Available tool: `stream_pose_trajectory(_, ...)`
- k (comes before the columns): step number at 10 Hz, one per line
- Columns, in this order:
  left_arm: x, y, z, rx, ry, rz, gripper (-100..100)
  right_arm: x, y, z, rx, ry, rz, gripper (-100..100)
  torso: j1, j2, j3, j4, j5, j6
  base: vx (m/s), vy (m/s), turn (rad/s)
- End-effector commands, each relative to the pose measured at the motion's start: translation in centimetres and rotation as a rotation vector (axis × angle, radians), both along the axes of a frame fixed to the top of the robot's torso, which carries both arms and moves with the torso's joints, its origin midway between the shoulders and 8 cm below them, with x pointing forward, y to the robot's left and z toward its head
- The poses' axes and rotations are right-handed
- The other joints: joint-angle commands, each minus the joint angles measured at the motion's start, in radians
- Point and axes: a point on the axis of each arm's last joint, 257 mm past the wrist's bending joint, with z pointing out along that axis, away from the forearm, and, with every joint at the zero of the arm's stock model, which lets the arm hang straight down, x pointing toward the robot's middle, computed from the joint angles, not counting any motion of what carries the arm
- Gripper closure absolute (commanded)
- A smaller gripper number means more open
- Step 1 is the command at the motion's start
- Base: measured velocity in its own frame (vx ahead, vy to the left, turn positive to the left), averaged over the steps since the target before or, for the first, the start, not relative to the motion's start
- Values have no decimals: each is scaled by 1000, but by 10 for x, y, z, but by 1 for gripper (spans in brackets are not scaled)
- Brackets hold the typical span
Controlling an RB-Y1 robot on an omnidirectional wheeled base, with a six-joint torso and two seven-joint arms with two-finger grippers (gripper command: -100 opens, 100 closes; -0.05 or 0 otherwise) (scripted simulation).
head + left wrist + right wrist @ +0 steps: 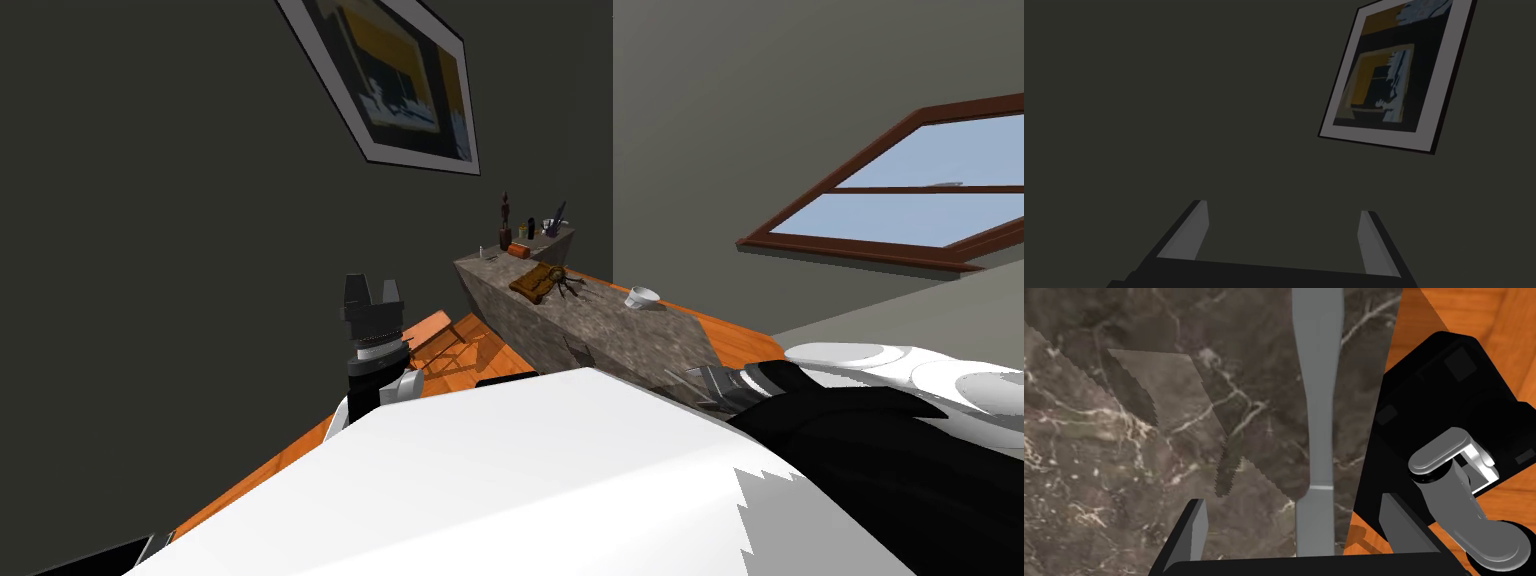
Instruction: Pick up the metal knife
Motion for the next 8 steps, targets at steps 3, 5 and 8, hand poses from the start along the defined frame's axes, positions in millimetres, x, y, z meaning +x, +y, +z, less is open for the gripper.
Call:
stream_pose_trajectory(3, 0, 0, 0, 0, 0, 0, 0, 1, 5, -2, 1, 1, 45, -100, -1, 1, 0, 0, 0, 0, 33, -8, -108)
stream_pose_trajectory(5, 0, 0, 0, 0, 1, 0, 0, 3, 13, -6, -1, 5, 138, -100, -2, -12, -7, -2, -1, 1, 273, -31, -394)
stream_pose_trajectory(8, 0, 0, 0, 0, 0, 0, 0, 3, 17, -8, -2, 7, 184, -100, 5, -6, -3, -1, 1, 1, 73, 90, -263)
